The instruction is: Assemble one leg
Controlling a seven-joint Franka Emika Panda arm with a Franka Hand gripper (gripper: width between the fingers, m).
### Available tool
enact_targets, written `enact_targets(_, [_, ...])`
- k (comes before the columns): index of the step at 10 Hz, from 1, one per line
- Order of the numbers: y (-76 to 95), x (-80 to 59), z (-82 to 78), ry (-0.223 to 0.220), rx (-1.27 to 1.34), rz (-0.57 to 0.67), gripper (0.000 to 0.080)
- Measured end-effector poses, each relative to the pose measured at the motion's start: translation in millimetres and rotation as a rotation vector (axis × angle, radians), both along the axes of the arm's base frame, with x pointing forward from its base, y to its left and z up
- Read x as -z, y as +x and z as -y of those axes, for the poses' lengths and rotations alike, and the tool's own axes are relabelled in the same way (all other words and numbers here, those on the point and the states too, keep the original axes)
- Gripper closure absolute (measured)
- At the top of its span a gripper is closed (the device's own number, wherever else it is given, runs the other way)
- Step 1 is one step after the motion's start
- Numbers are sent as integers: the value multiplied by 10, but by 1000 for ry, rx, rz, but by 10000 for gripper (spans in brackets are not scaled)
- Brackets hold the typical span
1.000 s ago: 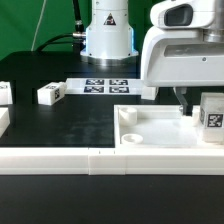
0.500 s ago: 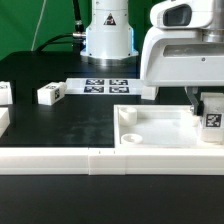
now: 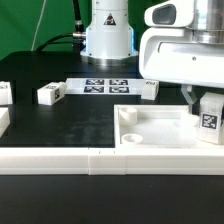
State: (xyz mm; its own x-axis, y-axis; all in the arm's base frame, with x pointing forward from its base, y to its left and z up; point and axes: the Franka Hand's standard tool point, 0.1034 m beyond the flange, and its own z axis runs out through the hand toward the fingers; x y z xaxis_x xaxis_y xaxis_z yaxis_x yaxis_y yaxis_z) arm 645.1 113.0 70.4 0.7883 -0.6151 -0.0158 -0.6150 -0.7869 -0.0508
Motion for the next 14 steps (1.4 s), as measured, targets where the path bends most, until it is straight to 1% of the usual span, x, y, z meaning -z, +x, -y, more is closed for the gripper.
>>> enact_targets(3, [-17, 6, 25, 1, 317, -17, 509])
enact_targets(5, [-35, 10, 42, 19, 527, -31, 509])
enact_targets(7, [-60, 14, 47, 23, 813, -50, 509])
enact_targets(8, [-66, 15, 48, 22, 886, -54, 509])
enact_targets(10, [-76, 14, 43, 42, 1092, -79, 509])
enact_targets(11, [-78, 13, 39, 53, 1157, -91, 509])
enact_targets(12, [-78, 12, 33, 53, 1181, -92, 509])
enact_targets(13, [-77, 13, 32, 53, 1148, -89, 509])
enact_targets(14, [-79, 20, 30, 53, 1124, -88, 432])
